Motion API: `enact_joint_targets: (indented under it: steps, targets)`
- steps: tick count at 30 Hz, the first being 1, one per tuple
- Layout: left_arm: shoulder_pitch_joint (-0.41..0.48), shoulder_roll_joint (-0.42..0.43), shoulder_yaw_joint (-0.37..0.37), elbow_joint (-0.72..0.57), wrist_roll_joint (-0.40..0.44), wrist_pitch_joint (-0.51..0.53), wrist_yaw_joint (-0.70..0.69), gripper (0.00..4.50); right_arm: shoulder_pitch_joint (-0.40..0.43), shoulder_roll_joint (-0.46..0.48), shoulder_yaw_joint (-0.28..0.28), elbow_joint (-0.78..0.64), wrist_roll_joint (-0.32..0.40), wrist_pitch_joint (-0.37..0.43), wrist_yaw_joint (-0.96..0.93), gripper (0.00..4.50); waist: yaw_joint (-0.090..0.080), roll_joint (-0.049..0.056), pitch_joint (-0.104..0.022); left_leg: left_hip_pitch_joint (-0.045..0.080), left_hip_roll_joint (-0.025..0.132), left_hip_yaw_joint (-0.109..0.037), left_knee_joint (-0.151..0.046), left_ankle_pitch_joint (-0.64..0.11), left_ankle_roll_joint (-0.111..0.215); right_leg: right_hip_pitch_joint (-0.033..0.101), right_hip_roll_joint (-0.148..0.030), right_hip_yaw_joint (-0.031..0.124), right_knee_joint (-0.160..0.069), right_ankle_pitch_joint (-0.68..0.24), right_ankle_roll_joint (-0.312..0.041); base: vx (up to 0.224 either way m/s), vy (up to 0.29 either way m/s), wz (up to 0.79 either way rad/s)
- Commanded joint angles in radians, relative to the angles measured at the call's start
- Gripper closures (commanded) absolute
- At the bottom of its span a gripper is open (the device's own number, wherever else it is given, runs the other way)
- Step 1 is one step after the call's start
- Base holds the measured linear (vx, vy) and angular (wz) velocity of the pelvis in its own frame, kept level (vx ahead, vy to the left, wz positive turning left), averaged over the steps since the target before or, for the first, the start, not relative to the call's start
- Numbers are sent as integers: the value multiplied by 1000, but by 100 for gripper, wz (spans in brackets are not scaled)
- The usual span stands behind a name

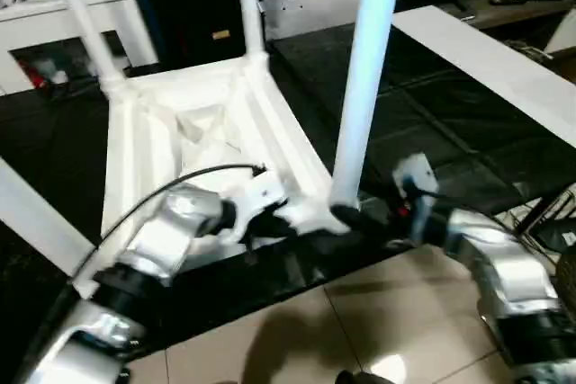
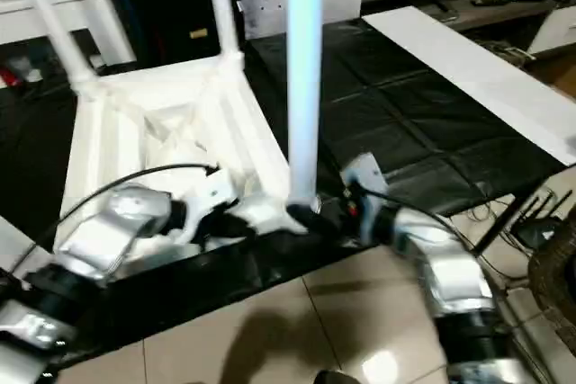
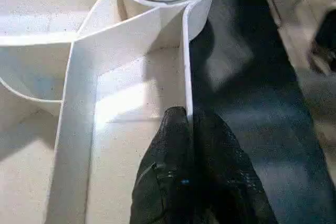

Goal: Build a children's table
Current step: Rotate leg to tighten

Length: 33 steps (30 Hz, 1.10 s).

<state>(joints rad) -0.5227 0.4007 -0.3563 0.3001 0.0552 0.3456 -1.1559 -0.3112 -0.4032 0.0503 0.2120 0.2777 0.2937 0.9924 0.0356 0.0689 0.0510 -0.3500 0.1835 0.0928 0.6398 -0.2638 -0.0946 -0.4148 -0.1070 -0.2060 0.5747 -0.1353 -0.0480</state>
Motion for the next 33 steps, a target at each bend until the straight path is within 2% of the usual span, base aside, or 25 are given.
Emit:
enact_joint_targets:
  steps: [1, 2, 4, 6, 7, 9, 10, 12, 13, 15, 16, 19, 22, 24, 27, 28, 33]
  targets:
    - [-8, 5, -47, -15, -8, -49, -79, 450, -14, -12, 22, -20, 13, -9, 47, 6, 3, -12, -69, -19, 31, 15, -80, -39, 104, 81, -59, 66, -87, -420, -36, 0, 0, 0]
    - [-11, 15, -57, -9, -4, -64, -99, 450, -17, -27, 32, -17, 8, -15, 72, 6, 9, -10, -69, -18, 33, 16, -81, -36, 102, 79, -59, 66, -86, -415, -43, 0, 0, 0]
    - [-27, 41, -83, 20, 11, -117, -136, 450, -22, -72, 63, -15, 1, -33, 156, 6, 17, -16, -71, -19, 37, 17, -81, -21, 107, 81, -59, 70, -81, -389, -46, 0, 0, 0]
    - [-39, 58, -99, 46, 20, -164, -164, 450, -27, -103, 84, -14, 13, -25, 229, 6, 28, -16, -72, -16, 36, 18, -80, -12, 121, 79, -58, 71, -78, -372, -53, 0, 0, 0]
    - [-45, 66, -104, 55, 18, -182, -184, 450, -31, -112, 89, -9, 18, -33, 262, 6, 31, -17, -72, -20, 39, 19, -81, -9, 119, 81, -60, 72, -75, -368, -58, 0, 0, 0]
    - [-48, 71, -109, 57, 14, -194, -203, 450, -38, -115, 92, 2, 18, -41, 280, 40, 34, -19, -73, -19, 39, 19, -81, -9, 115, 83, -62, 71, -75, -372, -57, 0, 0, 0]
    - [-48, 78, -118, 49, 9, -205, -236, 450, -48, -123, 99, 11, 27, -33, 318, 40, 36, -26, -73, -21, 39, 22, -82, -8, 108, 83, -62, 71, -76, -381, -56, 0, 0, 0]
    - [-46, 82, -128, 39, 5, -210, -262, 450, -53, -129, 106, 14, 32, -27, 344, 43, 41, -23, -75, -18, 40, 24, -81, 4, 108, 81, -63, 72, -73, -379, -58, 0, 0, 0]
    - [-46, 82, -128, 39, 5, -210, -262, 450, -53, -129, 106, 14, 32, -27, 344, 63, 44, -22, -74, -17, 42, 25, -80, 8, 108, 80, -63, 74, -73, -375, -61, 0, 0, 0]
    - [-48, 84, -147, 30, 5, -227, -291, 450, -57, -133, 122, 16, 45, -21, 383, 84, 55, -29, -76, -15, 45, 27, -81, 24, 110, 79, -64, 76, -67, -361, -69, 0, 0, 0]
    - [-49, 83, -155, 29, 6, -235, -299, 450, -56, -135, 132, 15, 49, -19, 397, 85, 57, -25, -76, -15, 47, 27, -81, 27, 112, 77, -63, 75, -66, -354, -75, 0, 0, 0]
    - [-57, 79, -167, 41, 7, -254, -309, 450, -58, -136, 149, 20, 43, -21, 425, 122, 61, -26, -76, -13, 49, 28, -82, 19, 106, 77, -64, 76, -67, -355, -76, 0, 0, 0]
    - [-66, 69, -171, 60, 14, -270, -313, 450, -65, -131, 157, 29, 39, -16, 447, 138, 71, -27, -77, -11, 47, 33, -81, 15, 99, 76, -63, 77, -69, -365, -73, 0, 0, 0]
    - [-67, 65, -173, 64, 17, -273, -313, 450, -71, -126, 161, 38, 36, -19, 446, 164, 75, -26, -78, -12, 48, 34, -81, 19, 96, 77, -64, 77, -68, -363, -71, 0, 0, 0]
    - [-66, 66, -177, 65, 21, -275, -317, 450, -76, -123, 167, 47, 37, -19, 446, 171, 75, -27, -79, -13, 49, 34, -81, 21, 91, 77, -64, 77, -66, -354, -71, 0, 0, 0]
    - [-66, 67, -178, 65, 21, -275, -317, 450, -77, -122, 168, 50, 37, -20, 447, 193, 76, -25, -79, -13, 49, 34, -81, 21, 90, 77, -64, 77, -66, -354, -71, 0, 0, 0]
    - [-68, 68, -179, 72, 19, -272, -316, 450, -78, -122, 169, 54, 42, -19, 459, 221, 75, -31, -78, -14, 46, 36, -82, 12, 87, 78, -64, 75, -70, -379, -58, 0, 0, 0]
